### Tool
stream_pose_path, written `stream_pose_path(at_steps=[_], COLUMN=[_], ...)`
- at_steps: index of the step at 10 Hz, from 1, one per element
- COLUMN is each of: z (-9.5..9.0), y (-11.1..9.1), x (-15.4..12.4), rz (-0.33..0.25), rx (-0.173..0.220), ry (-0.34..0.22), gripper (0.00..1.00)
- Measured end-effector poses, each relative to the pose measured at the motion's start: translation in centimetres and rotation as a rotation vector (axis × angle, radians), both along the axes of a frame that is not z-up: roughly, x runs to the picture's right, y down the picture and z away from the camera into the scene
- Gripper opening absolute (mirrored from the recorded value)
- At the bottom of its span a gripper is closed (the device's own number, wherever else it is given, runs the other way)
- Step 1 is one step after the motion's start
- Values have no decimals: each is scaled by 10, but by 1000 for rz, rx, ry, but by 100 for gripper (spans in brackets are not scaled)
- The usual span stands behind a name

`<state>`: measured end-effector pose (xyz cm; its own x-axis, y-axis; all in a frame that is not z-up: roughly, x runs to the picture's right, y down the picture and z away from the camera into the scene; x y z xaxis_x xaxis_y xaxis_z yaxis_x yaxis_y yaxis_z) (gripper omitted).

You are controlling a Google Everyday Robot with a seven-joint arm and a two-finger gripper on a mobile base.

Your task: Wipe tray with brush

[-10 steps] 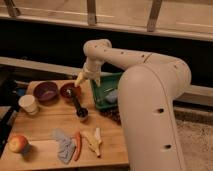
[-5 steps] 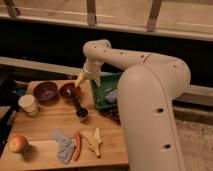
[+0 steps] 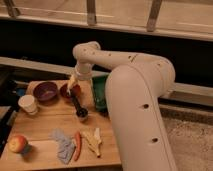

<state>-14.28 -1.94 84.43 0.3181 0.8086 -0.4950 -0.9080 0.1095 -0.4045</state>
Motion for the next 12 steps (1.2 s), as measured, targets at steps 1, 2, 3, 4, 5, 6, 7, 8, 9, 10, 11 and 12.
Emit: stream_pose_path(at_steps=[1,2,3,4,5,6,7,8,9,10,11,12], z=[1,1,0,0,0,0,1,1,1,1,3,7], y=[8,15,21,26,34,37,37,37,37,37,37,41], x=[-16,-20,-25,-29,-35,-37,-35,-34,-35,-37,-36,-35], rz=[-33,-55,-67,-81,-99,-96,-94,-92,-93,-95,-94,-102], rx=[-6,-18,-26,-35,-55,-62,-61,-62,-61,-61,-69,-91], ry=[-17,-23,-30,-38,-46,-53,-51,-50,-52,-53,-49,-44], gripper=[80,80,80,80,80,80,80,80,80,80,80,80])
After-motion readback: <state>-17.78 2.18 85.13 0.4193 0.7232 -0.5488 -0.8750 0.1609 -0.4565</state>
